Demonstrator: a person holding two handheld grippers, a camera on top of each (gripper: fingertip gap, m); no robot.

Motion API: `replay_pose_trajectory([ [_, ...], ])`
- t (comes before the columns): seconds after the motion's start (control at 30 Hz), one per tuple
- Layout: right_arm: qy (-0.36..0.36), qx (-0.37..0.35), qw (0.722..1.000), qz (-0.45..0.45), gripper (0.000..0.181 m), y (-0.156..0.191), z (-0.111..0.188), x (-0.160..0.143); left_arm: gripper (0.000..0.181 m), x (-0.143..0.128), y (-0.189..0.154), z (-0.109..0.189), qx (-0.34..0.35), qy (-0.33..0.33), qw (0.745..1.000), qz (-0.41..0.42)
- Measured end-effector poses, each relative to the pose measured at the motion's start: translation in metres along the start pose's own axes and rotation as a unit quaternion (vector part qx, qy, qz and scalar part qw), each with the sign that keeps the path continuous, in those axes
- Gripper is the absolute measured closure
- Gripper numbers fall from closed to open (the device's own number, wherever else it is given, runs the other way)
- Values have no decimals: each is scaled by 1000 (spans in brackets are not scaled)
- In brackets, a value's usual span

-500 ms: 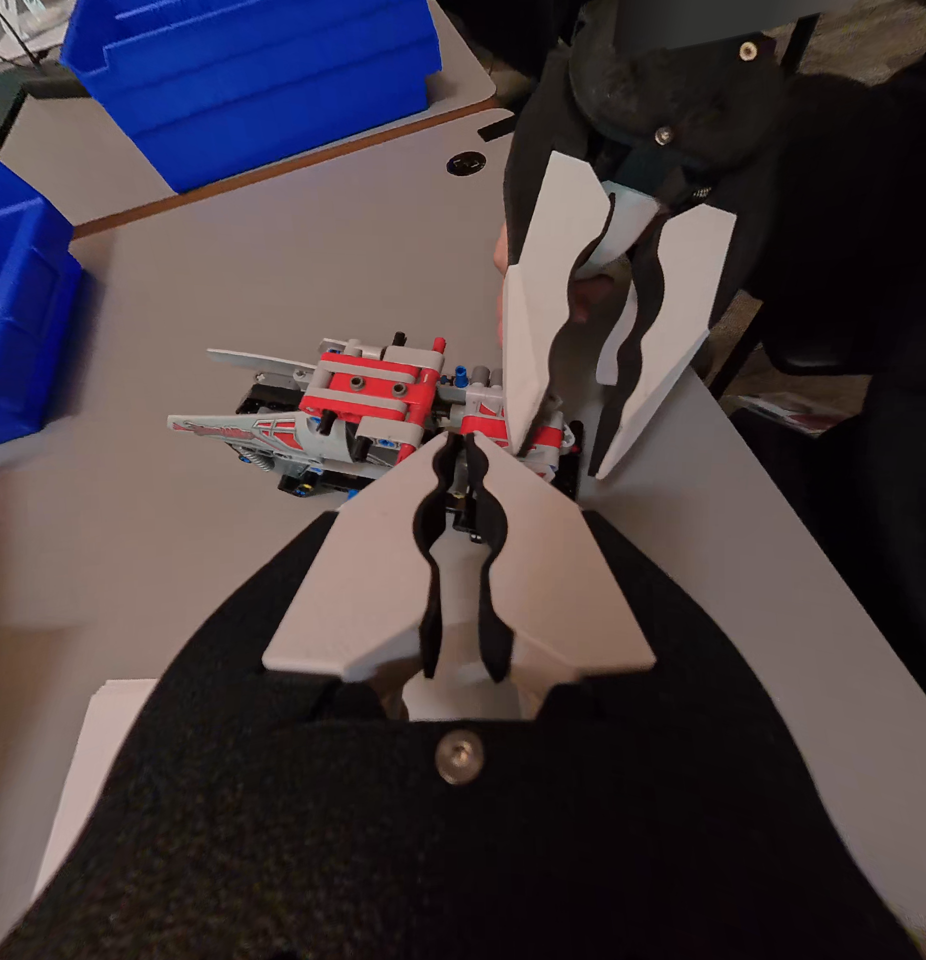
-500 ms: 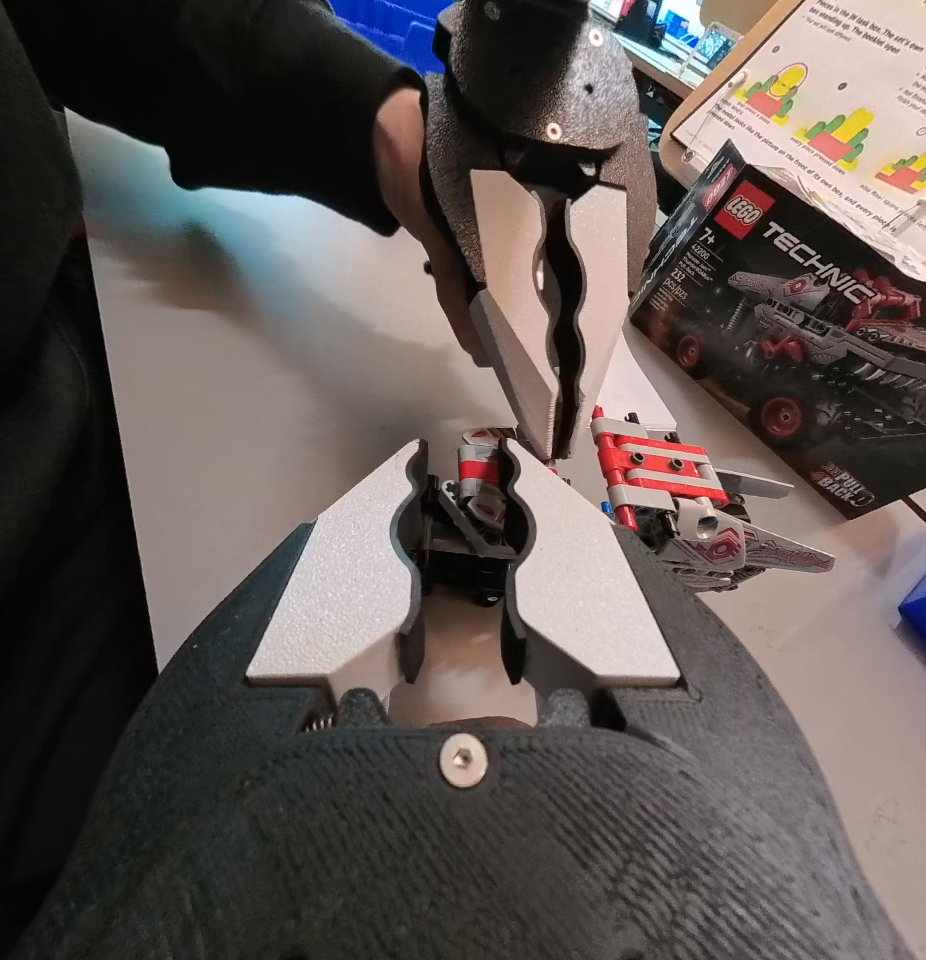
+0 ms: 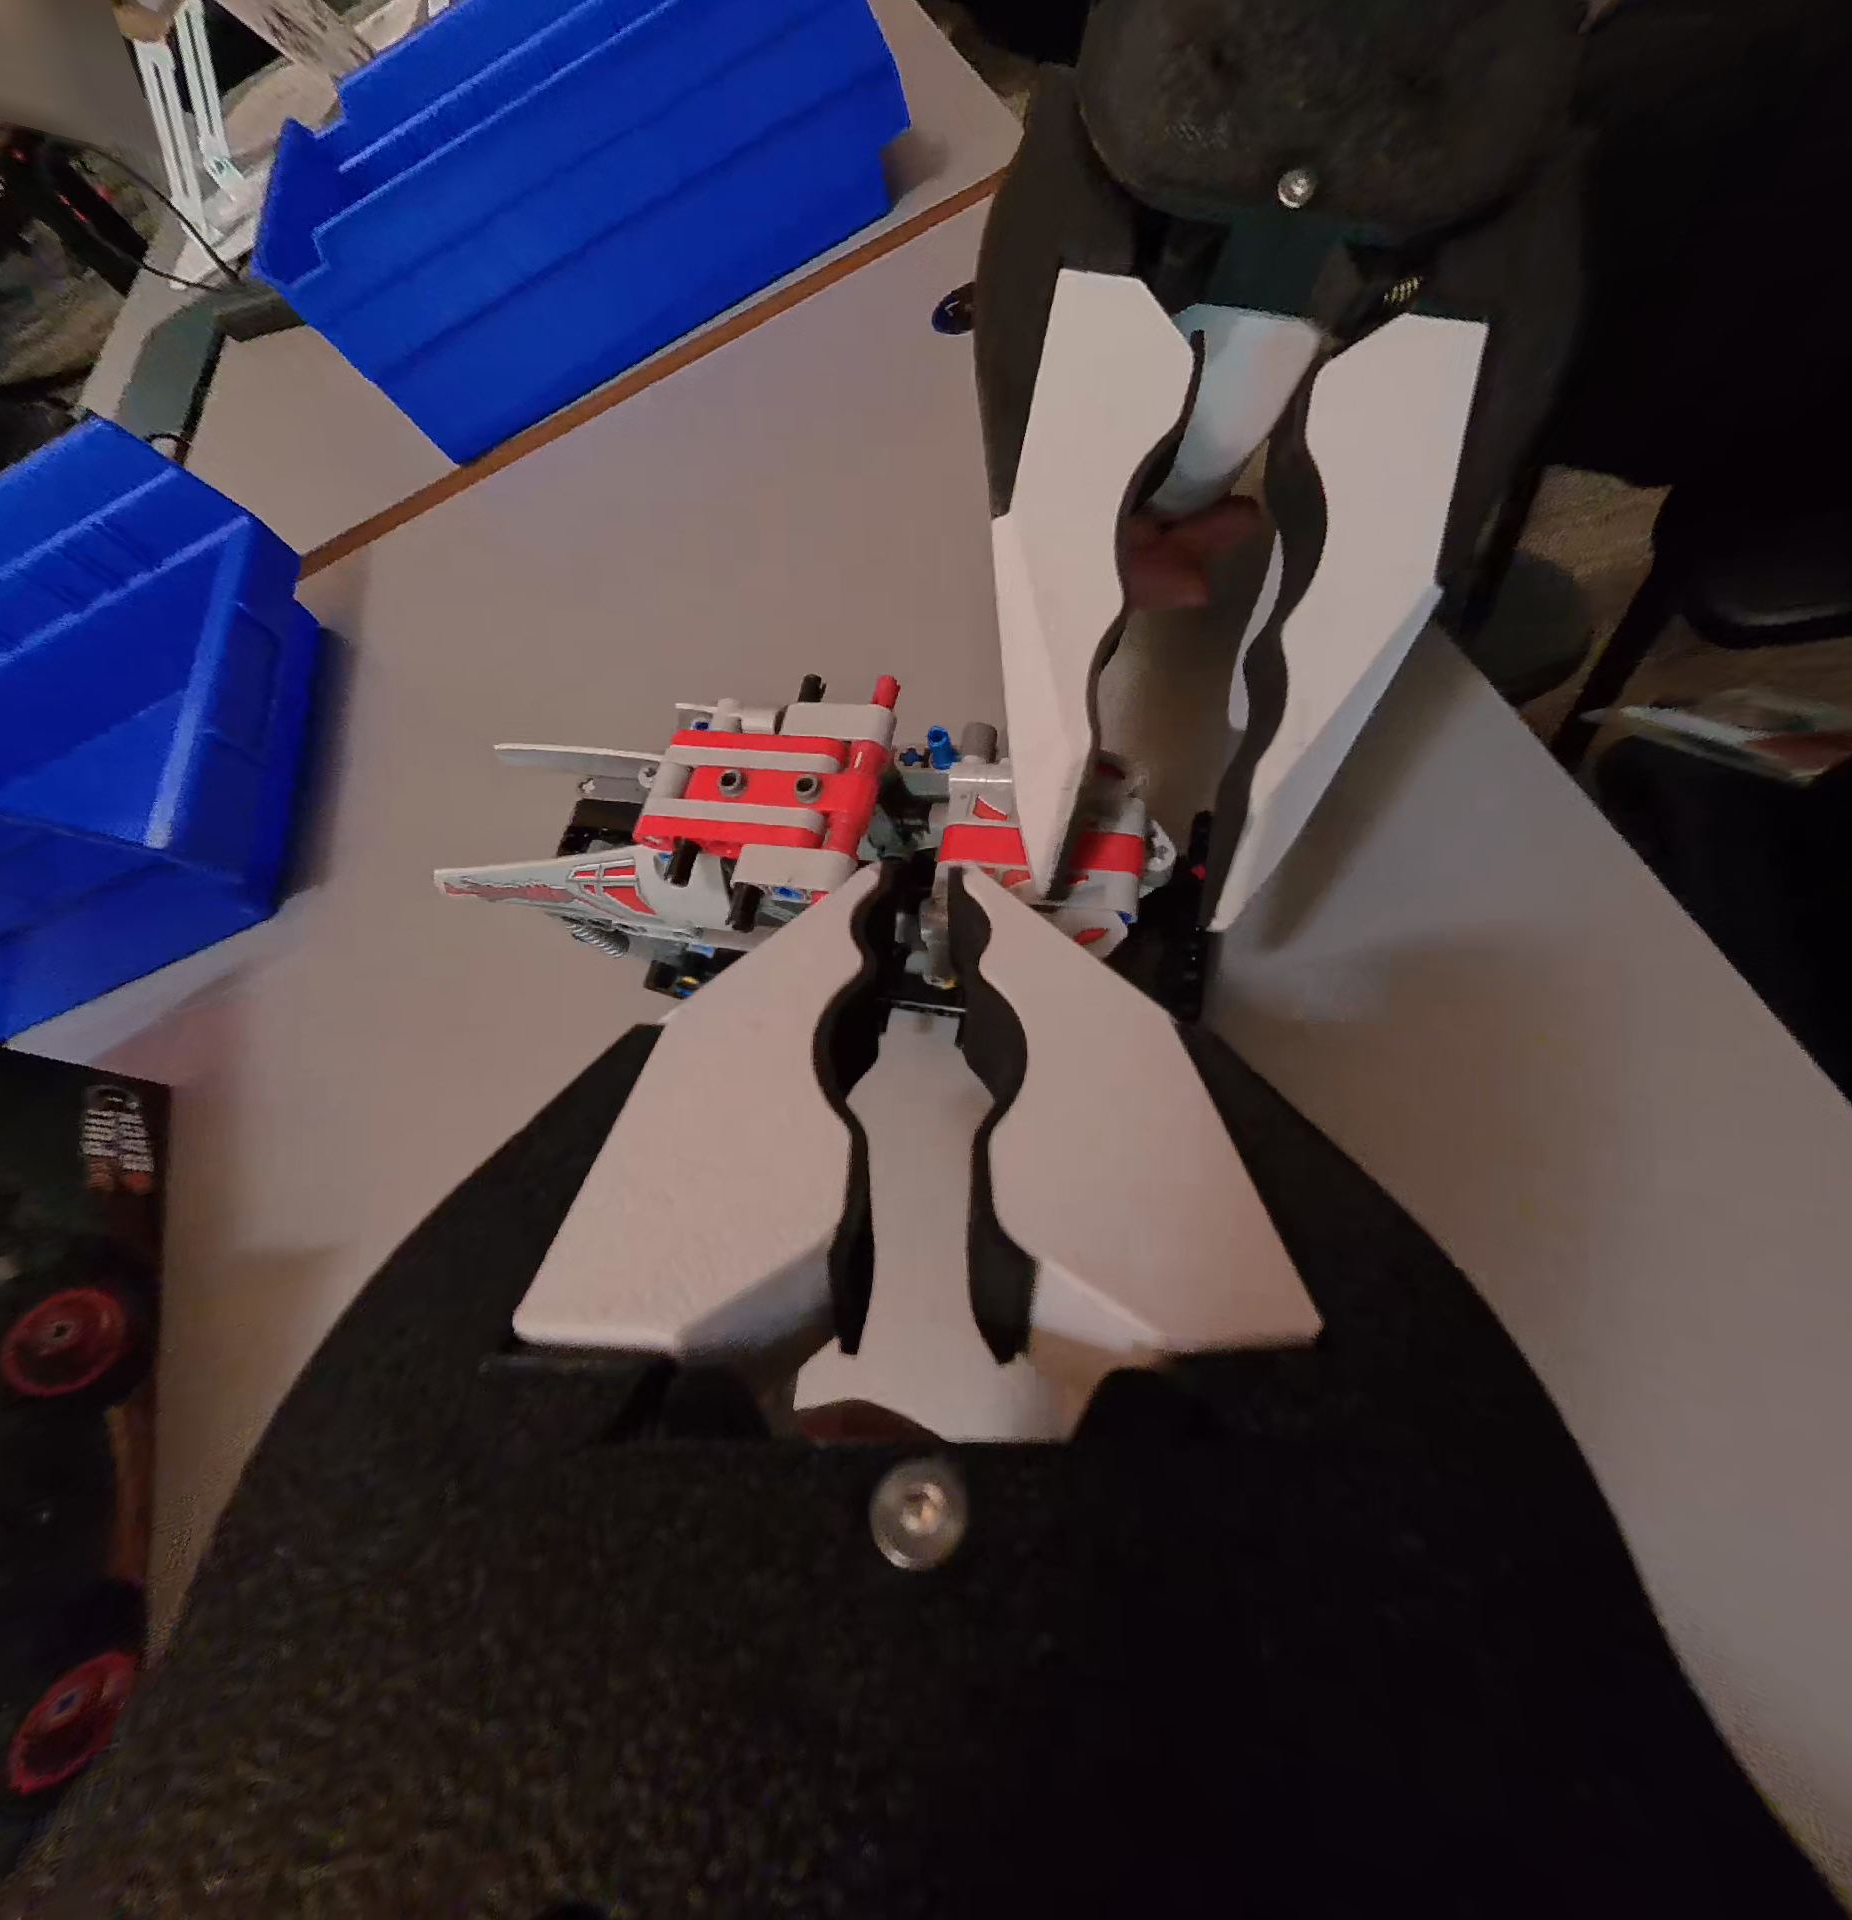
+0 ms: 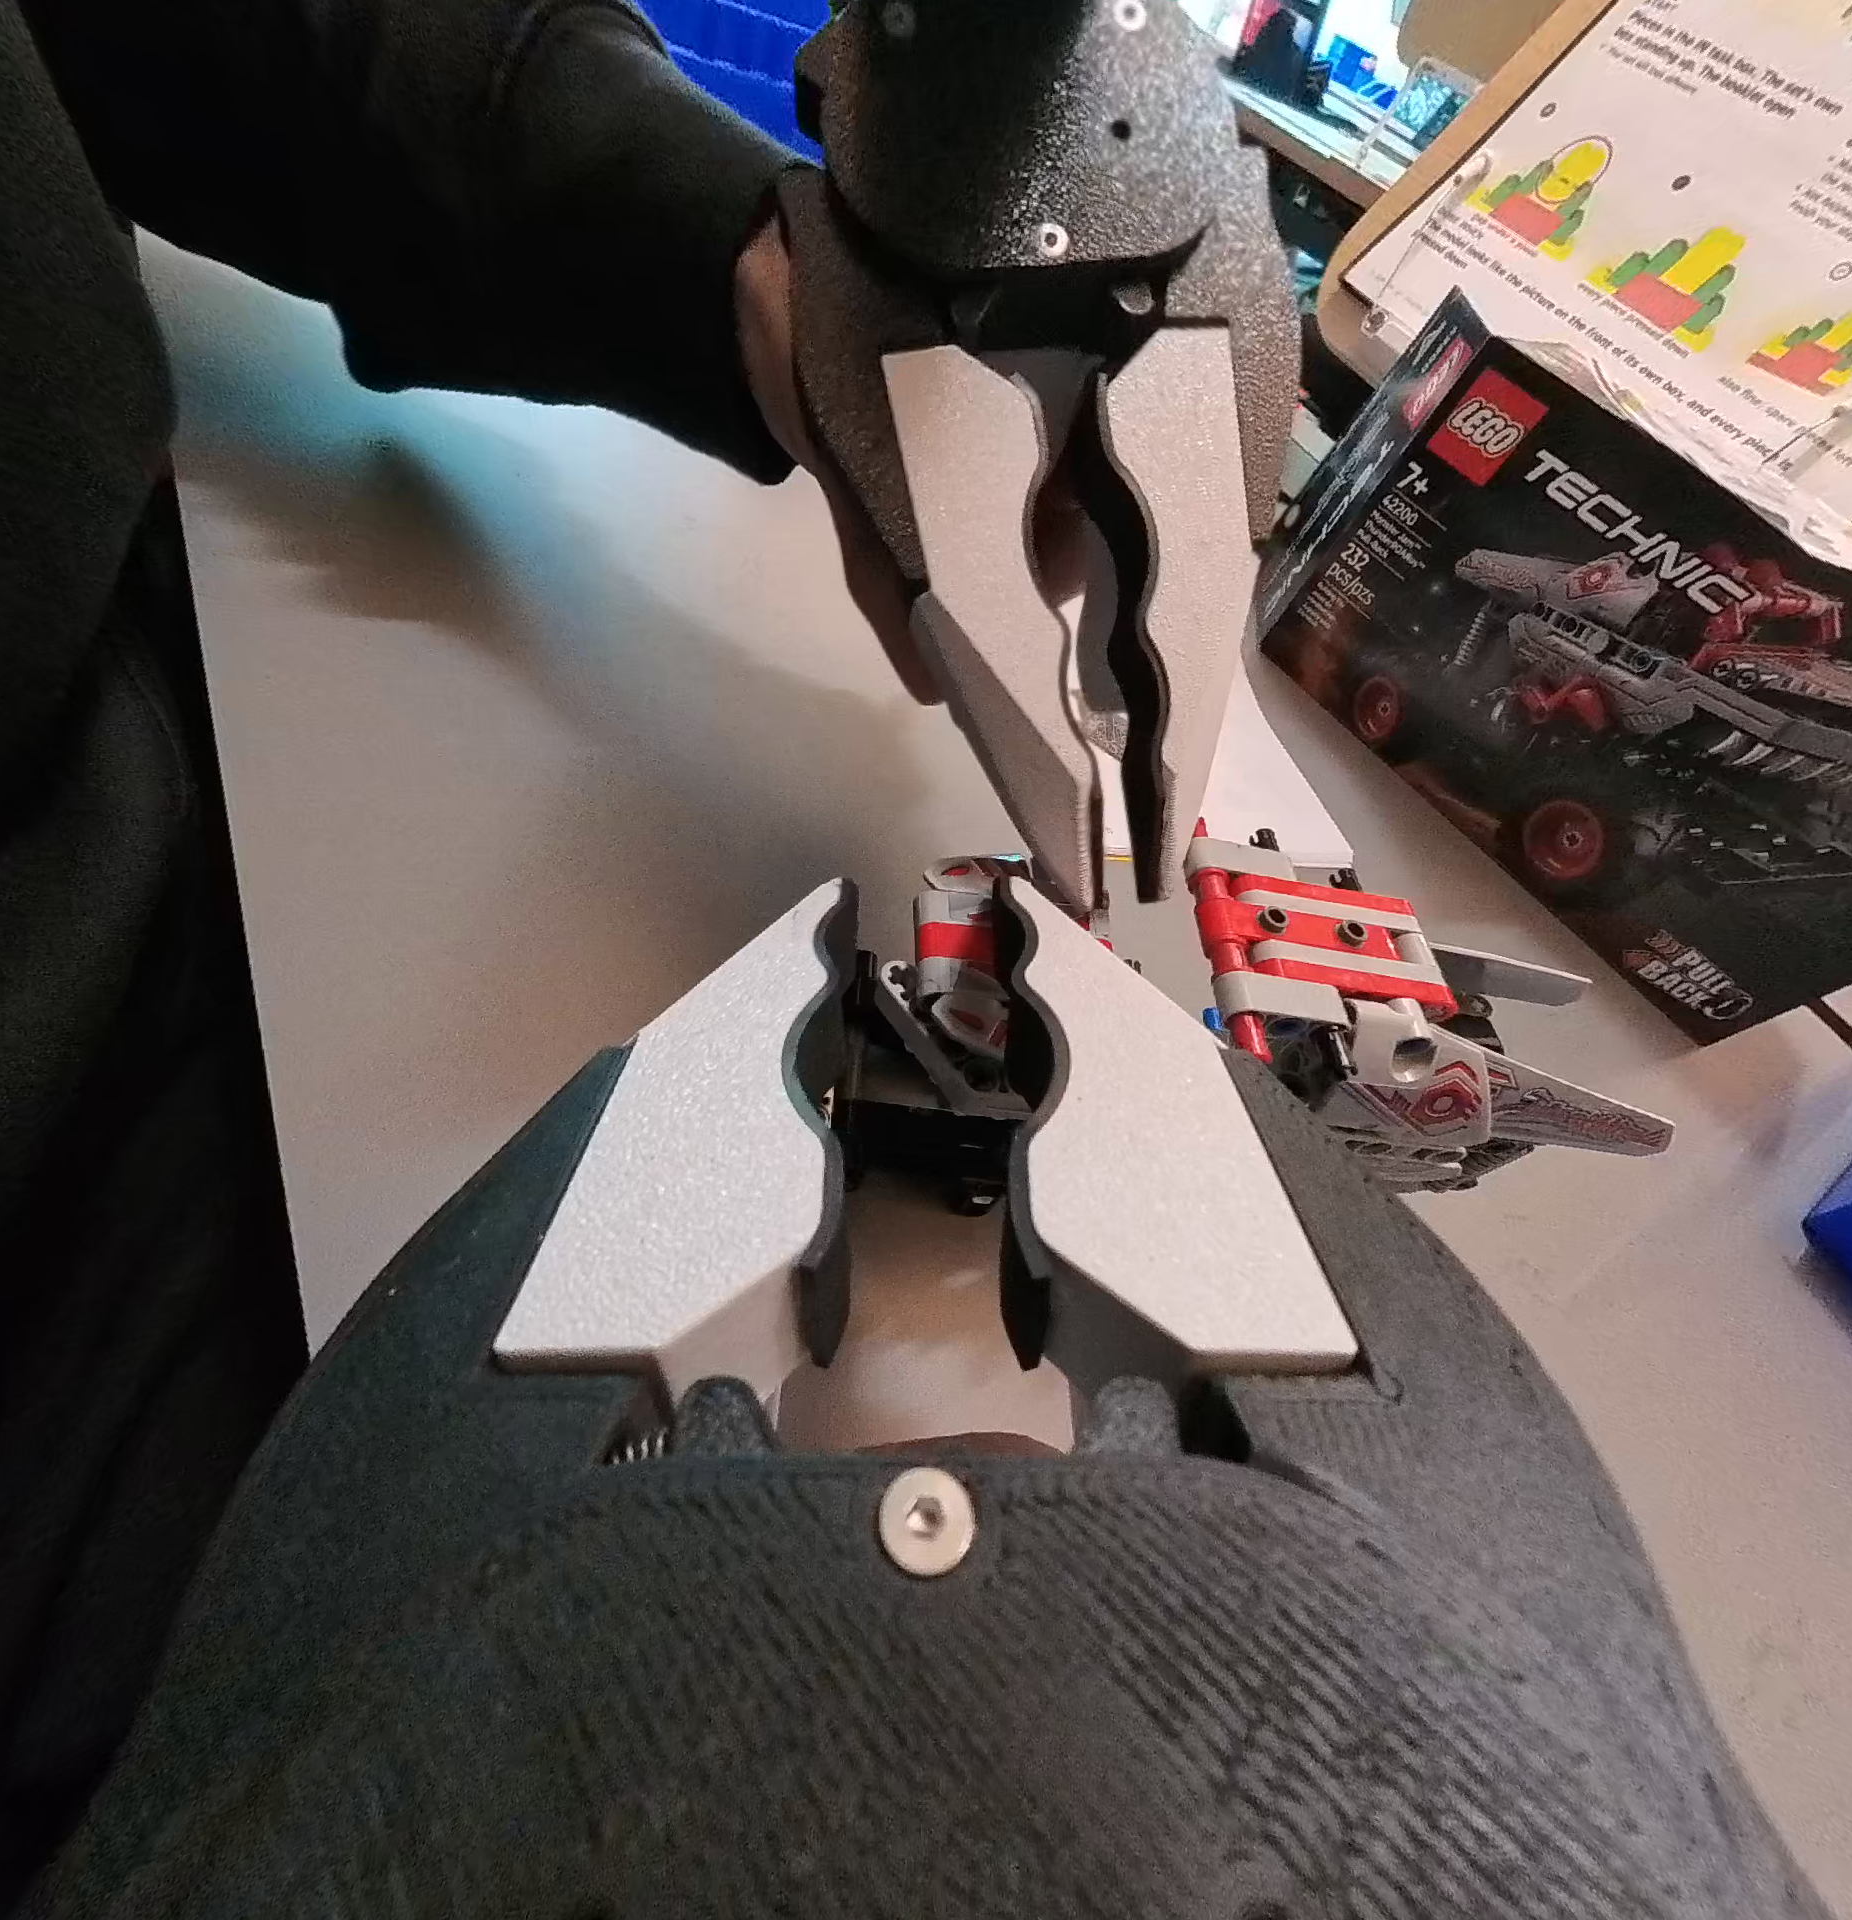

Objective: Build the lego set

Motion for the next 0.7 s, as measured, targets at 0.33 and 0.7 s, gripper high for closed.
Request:
replay_pose_trajectory([
  [0.33,5,-4,1000,7,158,0,0,0,181,14,-2,10,9,-32,999,-17],
  [0.7,9,-7,1000,17,159,0,0,0,181,4,-5,-2,-22,22,999,-19],
])
Point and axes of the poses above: each gripper's, where its closed fingertips meet, z back along the fingers, x out of its top, y = z × x across the jaws, the point moved 4 cm from there along z, back along the fingers, and after that the axes turned 12 degrees about x, right-handed, at the moved point
